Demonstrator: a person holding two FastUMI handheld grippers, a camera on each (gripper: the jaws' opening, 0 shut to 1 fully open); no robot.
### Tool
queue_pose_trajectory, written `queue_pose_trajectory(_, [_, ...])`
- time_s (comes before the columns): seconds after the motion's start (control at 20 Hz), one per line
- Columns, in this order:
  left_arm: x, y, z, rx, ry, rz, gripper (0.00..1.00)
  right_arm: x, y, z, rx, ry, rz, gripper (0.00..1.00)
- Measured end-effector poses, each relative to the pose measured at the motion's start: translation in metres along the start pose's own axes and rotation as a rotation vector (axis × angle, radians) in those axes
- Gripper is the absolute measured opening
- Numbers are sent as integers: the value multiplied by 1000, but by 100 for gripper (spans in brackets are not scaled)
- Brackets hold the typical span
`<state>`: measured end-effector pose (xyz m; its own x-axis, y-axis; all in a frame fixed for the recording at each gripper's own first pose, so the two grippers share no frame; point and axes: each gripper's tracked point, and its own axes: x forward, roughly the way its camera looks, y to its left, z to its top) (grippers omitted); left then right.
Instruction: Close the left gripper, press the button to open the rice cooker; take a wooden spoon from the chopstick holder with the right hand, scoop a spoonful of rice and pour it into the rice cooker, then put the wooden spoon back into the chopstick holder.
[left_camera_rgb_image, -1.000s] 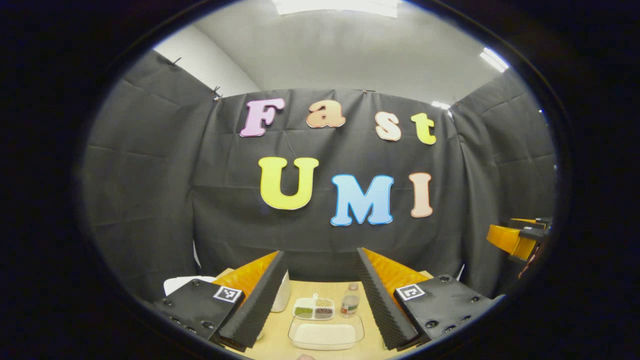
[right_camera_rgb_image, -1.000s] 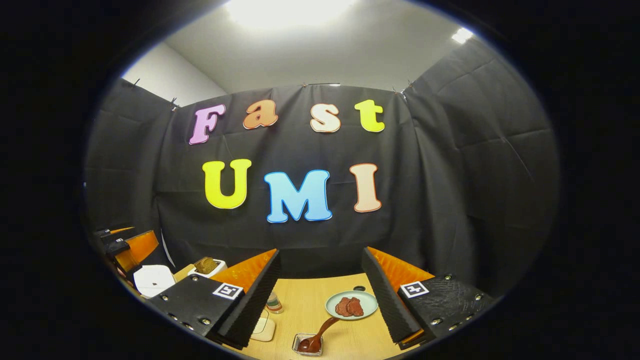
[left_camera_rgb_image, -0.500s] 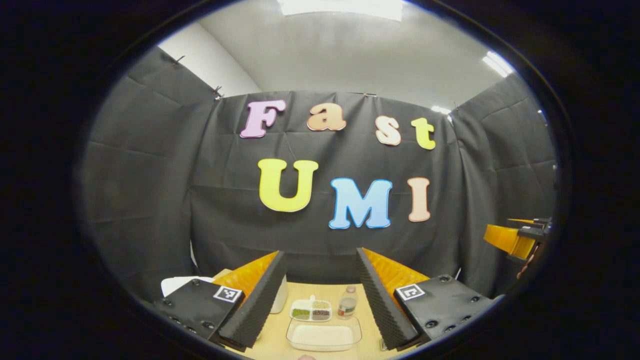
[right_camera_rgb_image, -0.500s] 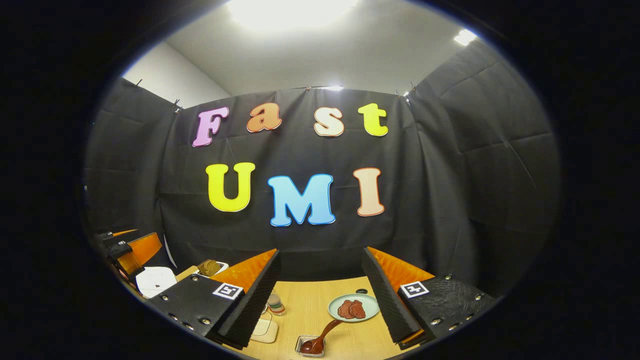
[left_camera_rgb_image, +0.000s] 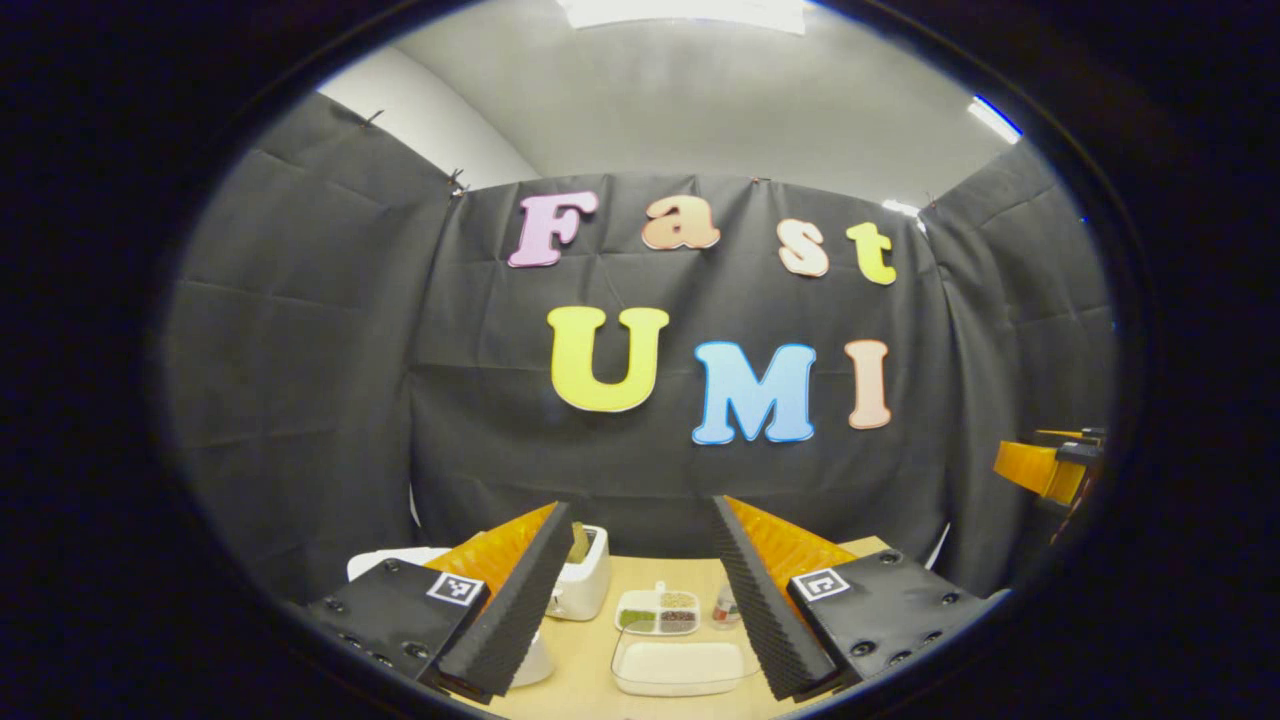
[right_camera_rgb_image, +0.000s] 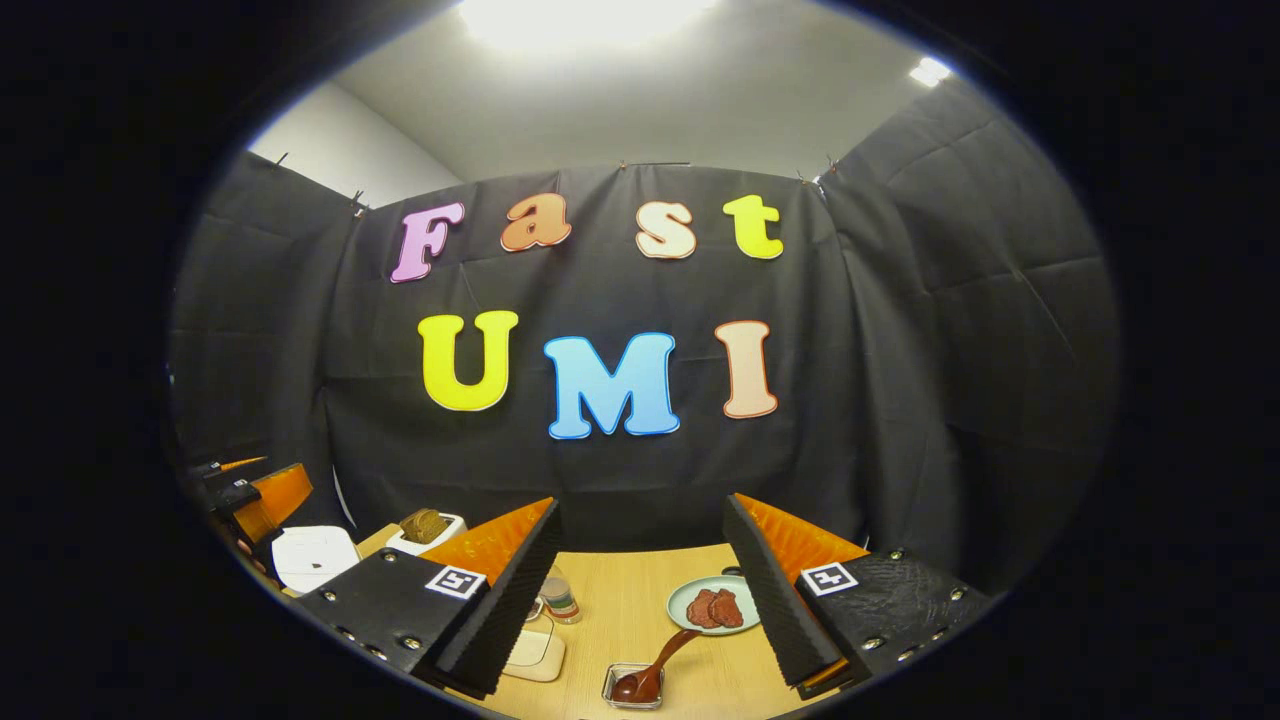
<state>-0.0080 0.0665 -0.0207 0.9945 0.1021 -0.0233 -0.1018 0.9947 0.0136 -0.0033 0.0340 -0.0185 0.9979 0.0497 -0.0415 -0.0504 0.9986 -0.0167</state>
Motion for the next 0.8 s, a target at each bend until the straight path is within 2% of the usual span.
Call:
queue_pose_trajectory(0.1, [3, 18, -10, -6, 25, 21, 96, 0, 6, -7, -4, 16, 13, 99])
queue_pose_trajectory(0.15, [5, 27, -15, -3, 37, 29, 89, 0, 8, -7, -5, 19, 18, 99])
queue_pose_trajectory(0.2, [7, 34, -18, 1, 44, 25, 86, 2, 12, -10, -7, 24, 25, 99])
queue_pose_trajectory(0.3, [6, 62, -23, 20, 46, 85, 65, 5, 16, -13, -14, 34, 37, 99])
queue_pose_trajectory(0.35, [8, 76, -28, 26, 60, 102, 50, 7, 17, -15, -18, 40, 41, 99])
queue_pose_trajectory(0.45, [14, 95, -51, 0, 132, 99, 19, 9, 20, -20, -15, 52, 53, 99])
queue_pose_trajectory(0.5, [17, 106, -60, -34, 165, 103, 10, 10, 22, -21, -10, 58, 60, 99])
queue_pose_trajectory(0.6, [19, 131, -83, -101, 252, 99, 9, 11, 23, -28, -11, 75, 67, 99])
queue_pose_trajectory(0.8, [33, 192, -131, -204, 382, 164, 8, 16, 26, -38, -13, 102, 78, 99])
